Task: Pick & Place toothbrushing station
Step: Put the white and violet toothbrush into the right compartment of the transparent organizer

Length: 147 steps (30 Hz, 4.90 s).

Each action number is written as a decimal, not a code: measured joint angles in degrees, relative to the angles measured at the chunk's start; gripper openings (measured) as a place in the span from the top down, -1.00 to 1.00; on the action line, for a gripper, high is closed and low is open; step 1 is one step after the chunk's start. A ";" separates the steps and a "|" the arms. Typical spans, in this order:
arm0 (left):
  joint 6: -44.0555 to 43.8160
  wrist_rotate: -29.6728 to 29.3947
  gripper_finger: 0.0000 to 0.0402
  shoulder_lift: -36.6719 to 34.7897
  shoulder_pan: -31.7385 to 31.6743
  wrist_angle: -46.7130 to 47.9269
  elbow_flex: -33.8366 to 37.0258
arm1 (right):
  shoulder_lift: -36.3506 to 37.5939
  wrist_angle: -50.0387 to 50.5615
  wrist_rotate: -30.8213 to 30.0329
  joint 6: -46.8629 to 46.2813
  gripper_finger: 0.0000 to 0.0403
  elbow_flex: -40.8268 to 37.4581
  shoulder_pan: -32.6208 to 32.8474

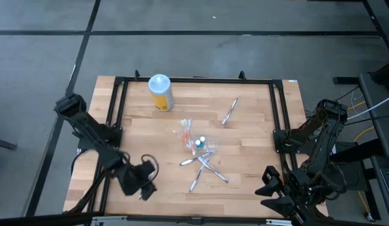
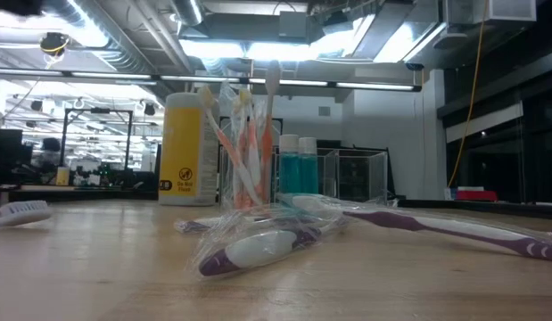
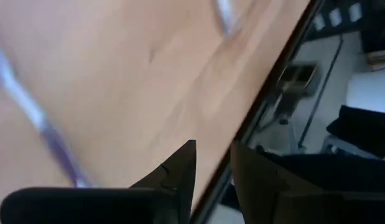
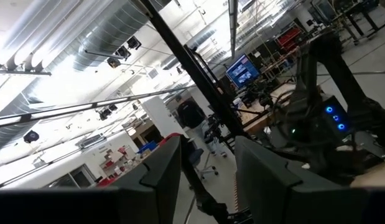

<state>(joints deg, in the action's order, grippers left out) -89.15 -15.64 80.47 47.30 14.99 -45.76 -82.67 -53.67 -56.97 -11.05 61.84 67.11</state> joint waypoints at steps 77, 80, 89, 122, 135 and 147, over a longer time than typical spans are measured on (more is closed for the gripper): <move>2.58 3.07 0.82 6.91 -6.45 0.21 -1.03 | 0.13 -0.64 -2.10 9.12 0.23 3.52 2.87; 5.34 3.71 0.65 7.27 -4.87 -2.37 -1.18 | 0.13 -0.63 -2.10 9.14 0.23 3.52 2.87; 10.94 9.47 0.33 14.10 -0.31 -0.51 -1.18 | 0.13 -0.62 -2.12 8.30 0.23 3.52 2.87; -0.14 15.55 0.72 26.34 -3.82 15.23 -12.87 | 0.11 -0.35 -5.18 7.28 0.23 3.52 1.93; -1.37 16.96 0.91 26.34 -6.94 15.15 -12.87 | 0.11 -0.29 -4.94 8.57 0.23 3.50 1.93; -5.08 -4.56 0.92 20.71 -4.18 15.04 -11.39 | 0.09 0.41 -3.44 8.49 0.23 3.50 1.95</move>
<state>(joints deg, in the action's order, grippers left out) -94.23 -20.21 101.17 43.12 30.03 -57.14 -82.59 -53.25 -60.40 -2.56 65.34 69.06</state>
